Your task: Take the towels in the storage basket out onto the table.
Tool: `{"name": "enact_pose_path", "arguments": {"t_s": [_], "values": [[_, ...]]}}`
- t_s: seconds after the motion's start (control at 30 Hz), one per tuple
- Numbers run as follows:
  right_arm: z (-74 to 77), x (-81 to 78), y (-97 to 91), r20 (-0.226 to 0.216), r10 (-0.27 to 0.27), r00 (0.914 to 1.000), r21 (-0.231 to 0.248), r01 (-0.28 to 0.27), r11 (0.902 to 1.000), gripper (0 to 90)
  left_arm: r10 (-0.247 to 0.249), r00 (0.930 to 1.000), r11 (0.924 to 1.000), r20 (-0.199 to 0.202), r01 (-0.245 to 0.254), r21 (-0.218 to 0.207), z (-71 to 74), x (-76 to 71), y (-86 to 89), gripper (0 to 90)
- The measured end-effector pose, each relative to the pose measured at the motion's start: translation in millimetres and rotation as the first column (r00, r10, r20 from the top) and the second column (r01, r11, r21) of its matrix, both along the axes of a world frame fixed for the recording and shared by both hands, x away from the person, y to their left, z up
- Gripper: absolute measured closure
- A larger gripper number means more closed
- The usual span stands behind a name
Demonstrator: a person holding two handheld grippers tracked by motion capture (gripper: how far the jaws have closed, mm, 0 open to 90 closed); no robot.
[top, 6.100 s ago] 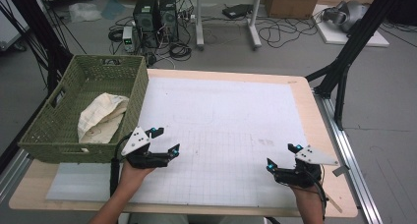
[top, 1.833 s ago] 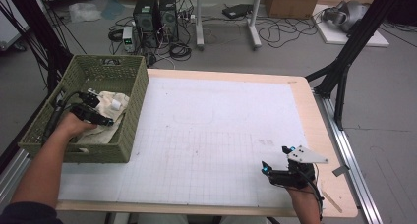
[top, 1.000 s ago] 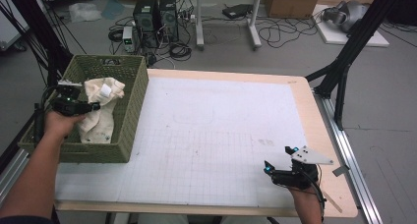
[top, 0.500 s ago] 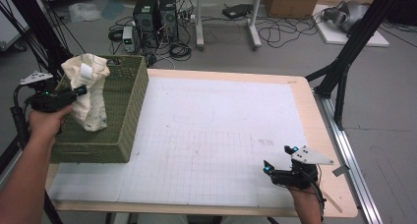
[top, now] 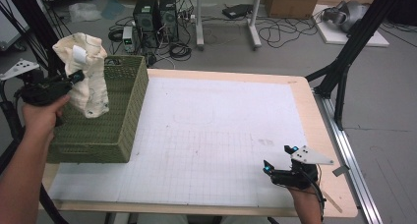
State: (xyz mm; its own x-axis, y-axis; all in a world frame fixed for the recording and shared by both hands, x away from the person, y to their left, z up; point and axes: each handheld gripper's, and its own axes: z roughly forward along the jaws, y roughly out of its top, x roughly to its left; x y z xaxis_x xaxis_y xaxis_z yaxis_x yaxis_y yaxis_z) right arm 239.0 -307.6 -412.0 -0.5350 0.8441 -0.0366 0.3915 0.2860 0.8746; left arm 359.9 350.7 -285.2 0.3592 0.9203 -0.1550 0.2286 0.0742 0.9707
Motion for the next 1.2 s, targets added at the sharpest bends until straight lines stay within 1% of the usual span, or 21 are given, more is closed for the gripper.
{"name": "enact_pose_path", "arguments": {"t_s": [0.03,0.07,0.2,0.27,0.3,0.33,0.47,0.5,0.53,0.63,0.67,0.7,0.73,0.9,1.0,1.03,1.07,1.1,1.13,1.17,1.2], "values": [[0.1,0.0,0.1,0.000,0.000,1.0000,0.002,0.000,1.0000,9.7,-0.014,0.9996,0.9999,0.022,0.014,0.001,6.4,-2.0,-4.5,73.2],[0.2,-0.1,0.1,-0.001,-0.001,1.0000,0.002,0.001,1.0000,9.7,-0.027,0.9992,0.9996,0.031,0.027,-0.002,9.8,-2.7,-6.7,73.2],[0.3,-0.1,0.1,-0.001,-0.001,1.0000,0.002,0.001,1.0000,9.7,-0.054,0.9971,0.9985,0.054,0.054,-0.001,19.0,-4.4,-14.0,73.2],[0.4,-0.1,0.3,-0.001,-0.001,1.0000,0.002,0.001,1.0000,9.7,-0.087,0.9930,0.9961,0.080,0.088,-0.006,27.5,-6.8,-24.1,73.2],[0.4,-0.1,0.3,-0.001,0.000,1.0000,0.002,0.000,1.0000,9.7,-0.104,0.9911,0.9946,0.084,0.104,0.000,29.9,-7.4,-27.8,73.2],[0.5,-0.2,0.4,-0.001,0.001,1.0000,0.002,-0.001,1.0000,9.7,-0.104,0.9911,0.9946,0.084,0.104,0.000,29.9,-7.4,-27.8,73.2],[0.7,-0.3,1.4,-0.003,0.002,1.0000,0.005,-0.002,1.0000,9.7,-0.156,0.9824,0.9878,0.104,0.156,0.009,38.8,-9.6,-46.2,73.2],[0.9,-0.4,1.5,-0.003,0.002,1.0000,0.004,-0.002,1.0000,9.7,-0.184,0.9765,0.9830,0.113,0.183,0.013,42.4,-10.4,-54.8,73.2],[0.9,-0.2,1.3,0.002,0.003,1.0000,0.001,-0.003,1.0000,9.7,-0.184,0.9765,0.9830,0.113,0.183,0.013,42.4,-10.4,-54.8,73.1],[1.0,-0.3,1.2,0.002,0.003,1.0000,0.002,-0.003,1.0000,9.7,-0.225,0.9675,0.9743,0.115,0.224,0.025,46.1,-11.4,-68.0,73.1],[1.1,-0.7,1.3,-0.004,0.001,1.0000,0.006,-0.001,1.0000,9.7,-0.255,0.9604,0.9670,0.113,0.254,0.023,46.7,-11.8,-77.1,73.1],[1.0,-0.3,1.1,0.001,0.002,1.0000,0.003,-0.002,1.0000,9.7,-0.255,0.9604,0.9670,0.113,0.254,0.023,46.7,-11.8,-77.1,73.1],[0.9,-0.2,1.0,0.000,0.003,1.0000,0.003,-0.003,1.0000,9.7,-0.265,0.9577,0.9643,0.112,0.264,0.023,46.5,-12.0,-80.8,73.1],[0.8,0.0,1.4,-0.002,0.004,1.0000,0.003,-0.004,1.0000,9.7,-0.344,0.9346,0.9387,0.089,0.341,0.046,40.6,-11.7,-110.5,73.0],[1.0,-0.1,1.5,-0.003,0.004,1.0000,0.003,-0.004,1.0000,9.7,-0.389,0.9182,0.9209,0.075,0.385,0.058,34.5,-11.6,-129.4,73.0],[1.0,-0.3,1.6,-0.005,0.002,1.0000,0.004,-0.002,1.0000,9.7,-0.415,0.9074,0.9091,0.064,0.411,0.066,29.6,-11.8,-141.4,73.0],[1.0,-0.3,1.6,-0.005,0.002,1.0000,0.004,-0.002,1.0000,9.7,-0.428,0.9017,0.9028,0.060,0.424,0.073,26.2,-11.8,-148.5,73.0],[1.0,-0.3,1.6,-0.005,0.002,1.0000,0.004,-0.002,1.0000,9.7,-0.428,0.9017,0.9028,0.060,0.424,0.073,26.2,-11.8,-148.5,72.9],[0.8,0.0,1.6,-0.002,0.004,1.0000,0.003,-0.004,1.0000,9.7,-0.447,0.8930,0.8936,0.055,0.442,0.077,21.5,-12.0,-157.1,73.0],[0.7,0.2,1.5,-0.002,0.005,1.0000,0.001,-0.005,1.0000,9.7,-0.476,0.8786,0.8786,0.044,0.472,0.074,12.9,-12.3,-171.5,72.9],[0.7,0.1,1.6,-0.003,0.005,1.0000,0.003,-0.005,1.0000,9.7,-0.485,0.8736,0.8733,0.039,0.482,0.073,9.5,-12.4,-176.8,72.9]]}}
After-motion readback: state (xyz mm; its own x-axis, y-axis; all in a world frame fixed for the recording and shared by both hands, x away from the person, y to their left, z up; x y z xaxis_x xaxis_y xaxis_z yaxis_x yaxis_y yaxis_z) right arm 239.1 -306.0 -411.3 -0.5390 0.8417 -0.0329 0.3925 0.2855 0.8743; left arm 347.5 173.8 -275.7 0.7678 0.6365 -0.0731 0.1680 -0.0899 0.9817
